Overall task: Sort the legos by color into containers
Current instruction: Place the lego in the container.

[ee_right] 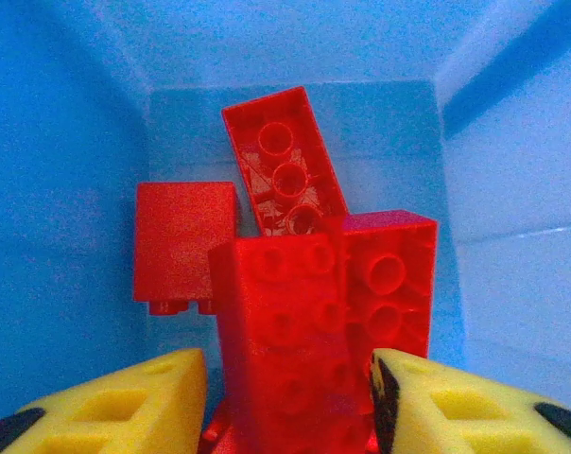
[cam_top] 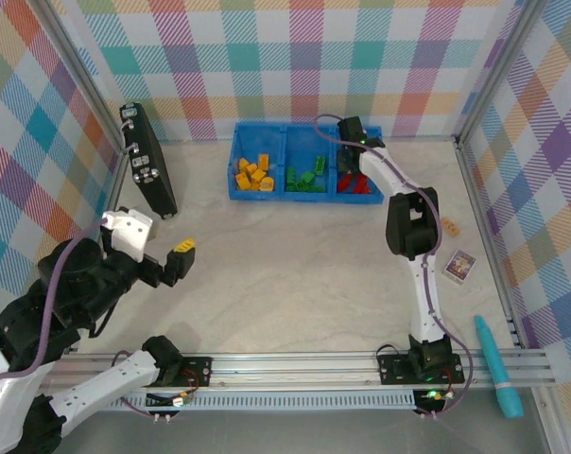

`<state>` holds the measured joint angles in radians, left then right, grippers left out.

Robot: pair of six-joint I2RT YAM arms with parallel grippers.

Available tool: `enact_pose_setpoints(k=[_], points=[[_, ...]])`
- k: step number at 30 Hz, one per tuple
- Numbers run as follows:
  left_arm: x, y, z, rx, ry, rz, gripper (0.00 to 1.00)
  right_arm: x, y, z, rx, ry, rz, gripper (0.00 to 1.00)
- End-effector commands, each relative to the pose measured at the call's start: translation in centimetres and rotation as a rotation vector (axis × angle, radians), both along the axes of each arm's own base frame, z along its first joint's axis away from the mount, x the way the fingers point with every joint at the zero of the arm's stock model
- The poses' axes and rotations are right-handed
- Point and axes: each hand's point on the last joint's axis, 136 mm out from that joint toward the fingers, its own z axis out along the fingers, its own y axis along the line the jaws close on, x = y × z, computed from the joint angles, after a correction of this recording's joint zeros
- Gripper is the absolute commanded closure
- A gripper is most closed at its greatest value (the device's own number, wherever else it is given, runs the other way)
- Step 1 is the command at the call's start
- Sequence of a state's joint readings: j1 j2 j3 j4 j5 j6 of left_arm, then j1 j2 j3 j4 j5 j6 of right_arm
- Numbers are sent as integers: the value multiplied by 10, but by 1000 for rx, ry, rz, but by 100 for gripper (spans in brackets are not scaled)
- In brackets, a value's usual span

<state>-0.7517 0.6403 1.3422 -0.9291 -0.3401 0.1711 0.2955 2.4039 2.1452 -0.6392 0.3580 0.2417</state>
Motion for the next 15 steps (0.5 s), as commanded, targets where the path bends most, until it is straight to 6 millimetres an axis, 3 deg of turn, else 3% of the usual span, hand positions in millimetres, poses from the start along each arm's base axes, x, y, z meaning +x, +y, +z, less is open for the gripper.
enact_pose_setpoints(k=[1,10,15], points=[[17,16,9,-86,-72,157,0,-6,4,51,33,-82,46,44],[61,33,-5,-25,-238,440,0,-52,6,127,79,-187,163,22],[77,57,-35,86,-264,590,0,-75,10,155,118,-246,236,20]])
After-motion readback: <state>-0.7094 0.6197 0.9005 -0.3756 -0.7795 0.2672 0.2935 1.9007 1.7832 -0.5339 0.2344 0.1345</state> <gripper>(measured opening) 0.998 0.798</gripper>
